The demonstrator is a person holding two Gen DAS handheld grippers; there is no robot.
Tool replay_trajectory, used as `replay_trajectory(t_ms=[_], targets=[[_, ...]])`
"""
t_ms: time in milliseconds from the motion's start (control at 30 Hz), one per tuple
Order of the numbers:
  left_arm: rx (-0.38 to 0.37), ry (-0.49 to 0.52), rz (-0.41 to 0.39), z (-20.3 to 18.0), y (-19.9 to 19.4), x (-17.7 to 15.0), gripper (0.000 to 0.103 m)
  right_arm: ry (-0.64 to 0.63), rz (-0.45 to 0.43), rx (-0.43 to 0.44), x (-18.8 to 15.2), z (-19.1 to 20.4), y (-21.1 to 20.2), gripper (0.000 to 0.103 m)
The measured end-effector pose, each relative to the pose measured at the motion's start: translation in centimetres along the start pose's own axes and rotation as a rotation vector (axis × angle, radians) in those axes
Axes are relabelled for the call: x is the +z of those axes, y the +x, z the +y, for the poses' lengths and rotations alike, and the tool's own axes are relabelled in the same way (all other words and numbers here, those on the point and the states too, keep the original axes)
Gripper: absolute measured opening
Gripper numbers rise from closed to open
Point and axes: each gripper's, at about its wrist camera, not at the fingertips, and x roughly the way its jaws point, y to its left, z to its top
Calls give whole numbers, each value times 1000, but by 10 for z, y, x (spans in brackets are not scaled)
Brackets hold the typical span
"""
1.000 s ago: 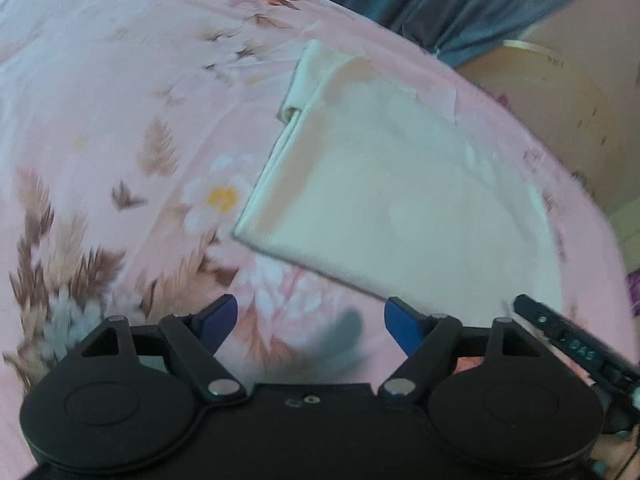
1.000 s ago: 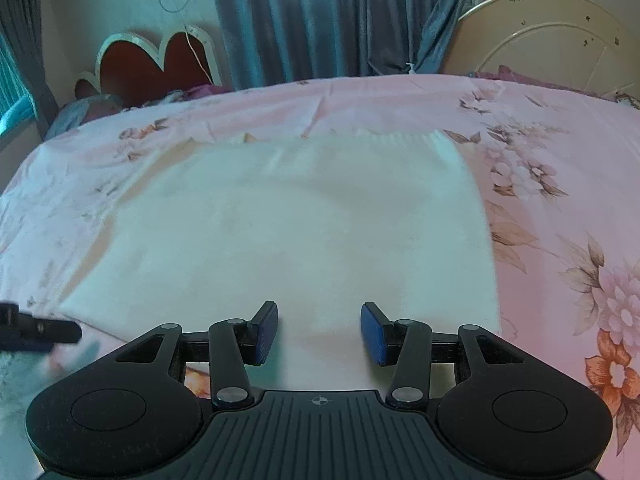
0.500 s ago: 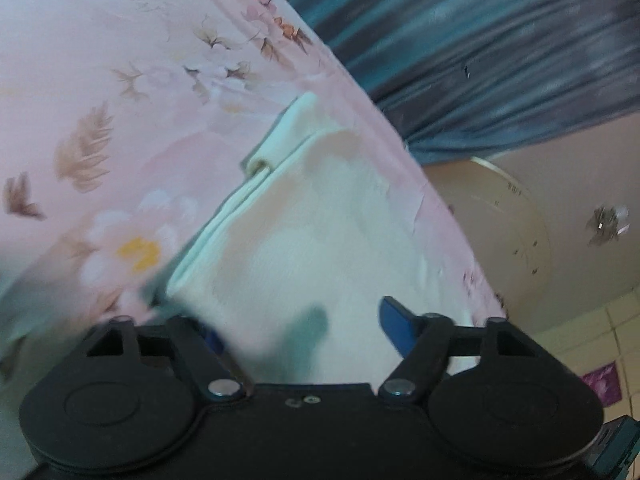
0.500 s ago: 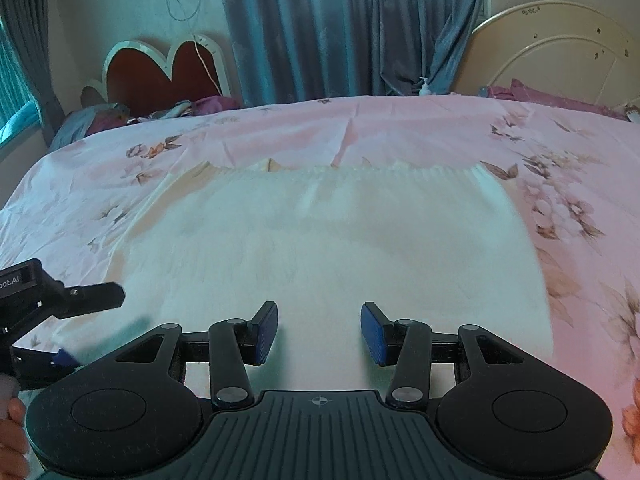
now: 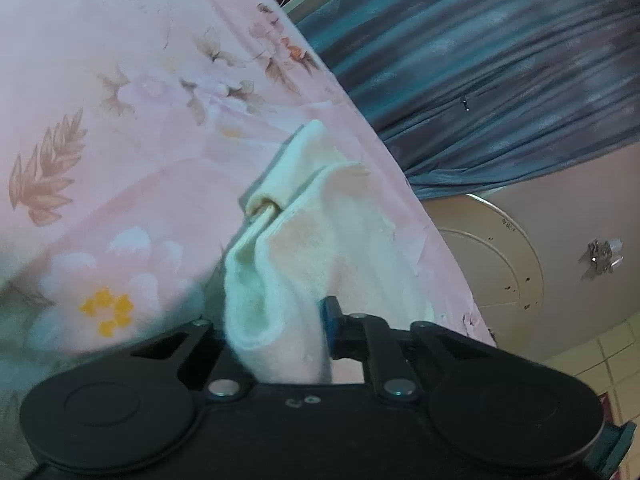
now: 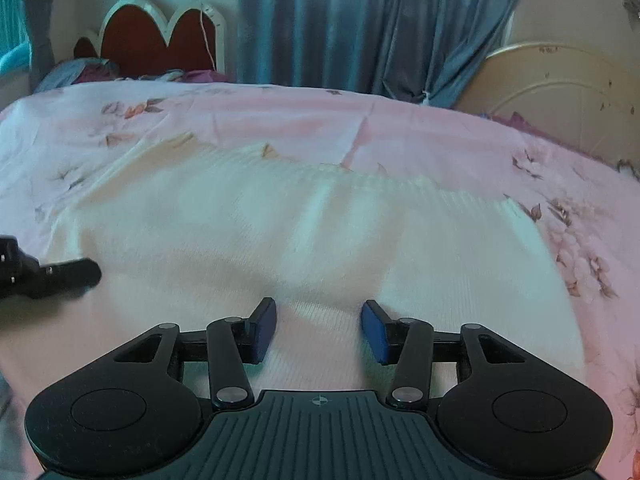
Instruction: Fold small clothes
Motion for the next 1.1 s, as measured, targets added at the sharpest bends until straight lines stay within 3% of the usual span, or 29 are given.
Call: replay_trajectory(t_ms=[200,267,433,633,800,1000,1100], targets=[[29,209,-59,-42,-14,-3,7,12,-17,28,-3,-4,0,50],[28,295,-75,-62,-18,-7,7,71,-24,103,1,-15,-5,59],[-13,522,-76,-123,-16,-24,6,243,-74,169,4,-62,-33,59],[-101,755,39,-192,11,-81,6,348,-103,145,-4,-133,-70,59],[-67,935,198,-211,47,-145,8,448,-103,121,-21,-188,-90,59],[-65,1059,255,-204,38,-187,19,549,-84,276,-30,-209,-97,59],[-74,1048,285,-197,23,-188,22,547,-64,334,-25,-201,-90,59]])
